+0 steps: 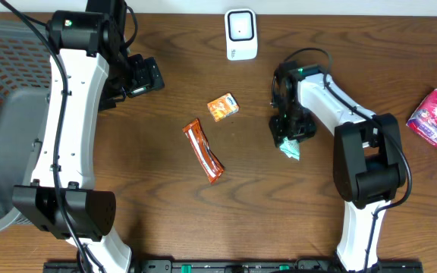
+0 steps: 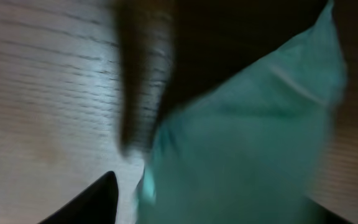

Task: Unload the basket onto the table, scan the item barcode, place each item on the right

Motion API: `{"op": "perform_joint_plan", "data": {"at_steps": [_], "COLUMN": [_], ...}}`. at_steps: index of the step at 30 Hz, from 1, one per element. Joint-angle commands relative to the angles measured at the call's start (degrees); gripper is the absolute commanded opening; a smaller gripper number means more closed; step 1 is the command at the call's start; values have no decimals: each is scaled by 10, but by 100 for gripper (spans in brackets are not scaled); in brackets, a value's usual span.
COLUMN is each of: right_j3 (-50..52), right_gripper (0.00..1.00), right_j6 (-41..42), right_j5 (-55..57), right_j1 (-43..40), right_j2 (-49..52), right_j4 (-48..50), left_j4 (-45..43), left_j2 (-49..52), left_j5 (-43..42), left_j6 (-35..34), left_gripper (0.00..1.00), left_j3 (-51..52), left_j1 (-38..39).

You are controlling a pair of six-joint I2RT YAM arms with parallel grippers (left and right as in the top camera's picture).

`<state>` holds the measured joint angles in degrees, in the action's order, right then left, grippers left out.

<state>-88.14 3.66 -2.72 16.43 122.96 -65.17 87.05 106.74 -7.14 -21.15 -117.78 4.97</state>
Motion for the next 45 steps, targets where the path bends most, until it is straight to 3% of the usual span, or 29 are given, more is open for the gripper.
{"op": "perform_joint_plan", "data": {"at_steps": [1,6,12,19,23,38,42,45], "right_j3": [18,0,-67,-113,-93,-71,-43,-9], "right_gripper": [52,33,35,34,31,46,61,64], "right_j6": [32,45,73,207,231,204,155,154], "right_j5": [-11,-10,47,292,337,255,247,247], "right_j1": [12,28,43,83,96,98,99,96], "right_j2": [-5,-5,-5,-5,-5,-4,-4,-4], "right_j4": [12,14,-44,-112,-97,-62,-28,7], "left_j4": [3,3,3,3,3,3,3,3], "left_j2": [5,5,5,5,5,5,5,5], "left_j5": [3,3,3,3,3,3,3,3], "left_j6": [-1,-1,-1,-1,-1,-1,-1,-1], "left_gripper": [98,98,98,98,98,98,98,98], "left_j3": [-1,-1,-1,-1,-1,-1,-1,-1], "left_j1": [-2,-2,-2,-2,-2,-2,-2,-2]}}
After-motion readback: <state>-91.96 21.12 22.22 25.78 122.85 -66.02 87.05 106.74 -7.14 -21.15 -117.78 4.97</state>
